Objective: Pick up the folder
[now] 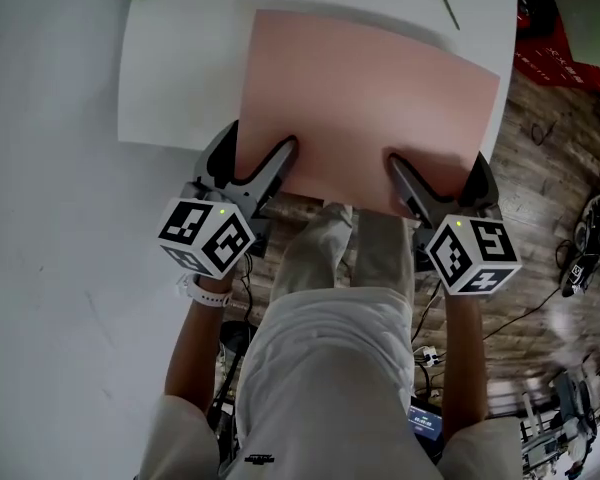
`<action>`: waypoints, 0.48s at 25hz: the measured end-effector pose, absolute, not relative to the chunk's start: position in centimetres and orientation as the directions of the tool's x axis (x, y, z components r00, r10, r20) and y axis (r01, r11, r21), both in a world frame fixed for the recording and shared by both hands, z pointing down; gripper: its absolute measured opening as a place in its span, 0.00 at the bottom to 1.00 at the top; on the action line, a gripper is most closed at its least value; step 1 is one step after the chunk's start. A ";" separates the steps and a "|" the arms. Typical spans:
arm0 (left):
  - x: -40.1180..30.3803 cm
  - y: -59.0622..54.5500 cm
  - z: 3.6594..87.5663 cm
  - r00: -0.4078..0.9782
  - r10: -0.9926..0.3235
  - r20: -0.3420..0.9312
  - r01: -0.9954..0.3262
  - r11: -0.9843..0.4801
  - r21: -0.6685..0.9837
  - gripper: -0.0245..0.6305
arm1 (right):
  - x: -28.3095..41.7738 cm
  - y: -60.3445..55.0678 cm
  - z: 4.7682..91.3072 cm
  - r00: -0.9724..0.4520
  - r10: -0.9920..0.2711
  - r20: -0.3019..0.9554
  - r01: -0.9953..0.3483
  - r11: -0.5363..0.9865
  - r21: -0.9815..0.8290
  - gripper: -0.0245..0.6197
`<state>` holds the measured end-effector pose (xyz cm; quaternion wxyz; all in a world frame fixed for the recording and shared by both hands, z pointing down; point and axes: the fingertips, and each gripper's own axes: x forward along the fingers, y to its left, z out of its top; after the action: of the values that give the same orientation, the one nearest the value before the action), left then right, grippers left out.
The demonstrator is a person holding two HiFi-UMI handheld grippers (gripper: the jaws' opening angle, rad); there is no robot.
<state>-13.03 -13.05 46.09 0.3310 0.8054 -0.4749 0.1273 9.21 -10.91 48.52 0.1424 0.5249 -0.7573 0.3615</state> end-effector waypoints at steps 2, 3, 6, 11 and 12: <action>-12.7 -13.1 45.1 0.521 -0.688 0.506 -0.847 -0.339 0.410 0.63 | 9.6 -11.0 47.5 -0.406 -0.704 0.583 -0.899 0.193 -0.392 0.91; -12.5 -13.2 44.6 0.522 -0.691 0.500 -0.846 -0.345 0.407 0.63 | 9.8 -11.0 47.0 -0.404 -0.709 0.577 -0.900 0.195 -0.391 0.91; -11.8 -13.3 43.1 0.526 -0.698 0.486 -0.844 -0.358 0.399 0.63 | 10.4 -11.1 45.6 -0.402 -0.722 0.563 -0.900 0.198 -0.388 0.91; -11.1 -13.0 40.4 0.532 -0.706 0.467 -0.841 -0.378 0.387 0.62 | 11.2 -10.6 43.1 -0.397 -0.742 0.540 -0.900 0.200 -0.388 0.91; -10.8 -13.0 39.9 0.535 -0.709 0.460 -0.840 -0.385 0.383 0.63 | 11.4 -10.6 42.6 -0.395 -0.748 0.534 -0.900 0.199 -0.387 0.91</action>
<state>-10.81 -12.99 39.90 0.2951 0.8248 -0.4694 0.1110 11.41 -10.59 42.59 0.1146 0.5380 -0.7659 0.3329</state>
